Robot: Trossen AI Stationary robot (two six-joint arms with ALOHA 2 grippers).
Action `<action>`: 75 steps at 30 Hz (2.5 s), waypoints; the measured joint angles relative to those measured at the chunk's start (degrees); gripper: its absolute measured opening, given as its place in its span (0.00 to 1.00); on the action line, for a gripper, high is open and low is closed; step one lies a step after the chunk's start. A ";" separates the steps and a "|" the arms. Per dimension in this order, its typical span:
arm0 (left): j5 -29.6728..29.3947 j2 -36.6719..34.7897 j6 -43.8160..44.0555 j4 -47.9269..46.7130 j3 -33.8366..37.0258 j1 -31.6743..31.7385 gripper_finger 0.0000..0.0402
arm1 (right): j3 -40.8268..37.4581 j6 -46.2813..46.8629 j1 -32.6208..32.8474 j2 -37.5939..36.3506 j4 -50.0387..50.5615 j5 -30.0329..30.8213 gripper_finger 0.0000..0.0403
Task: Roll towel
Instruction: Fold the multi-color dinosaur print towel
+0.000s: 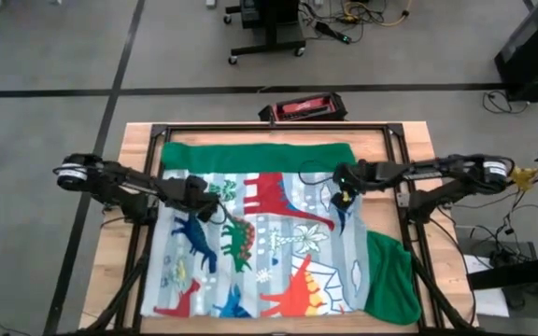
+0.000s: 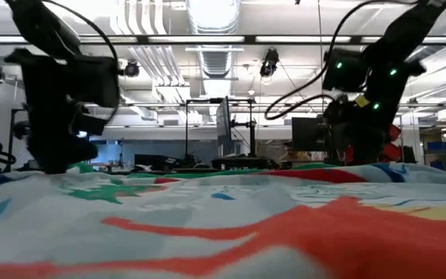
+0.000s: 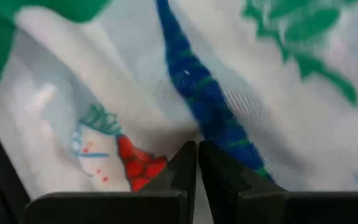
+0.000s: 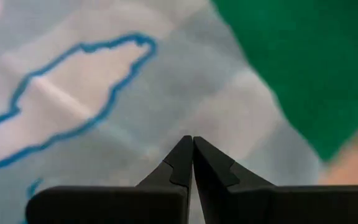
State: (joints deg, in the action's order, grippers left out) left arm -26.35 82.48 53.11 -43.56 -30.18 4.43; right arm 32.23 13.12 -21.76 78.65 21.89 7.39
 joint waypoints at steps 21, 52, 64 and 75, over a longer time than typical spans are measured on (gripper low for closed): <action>-10.51 -5.54 -16.55 3.18 -15.26 6.38 0.03 | 3.56 5.99 12.07 -22.13 13.90 -2.02 0.00; 5.15 12.30 3.40 34.36 -10.93 -33.54 0.03 | 7.09 53.72 71.88 4.41 12.88 2.02 0.00; -6.35 6.89 8.57 13.61 -11.59 -33.31 0.03 | 22.32 67.68 77.02 2.27 51.13 4.13 0.03; -8.92 7.37 8.74 21.94 -11.03 -33.08 0.03 | 17.42 73.94 71.31 1.29 53.15 -11.76 0.41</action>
State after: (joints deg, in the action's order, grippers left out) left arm -35.27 89.84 61.84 -21.63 -41.21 -28.65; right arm 49.65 87.06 49.55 79.94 75.04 -4.37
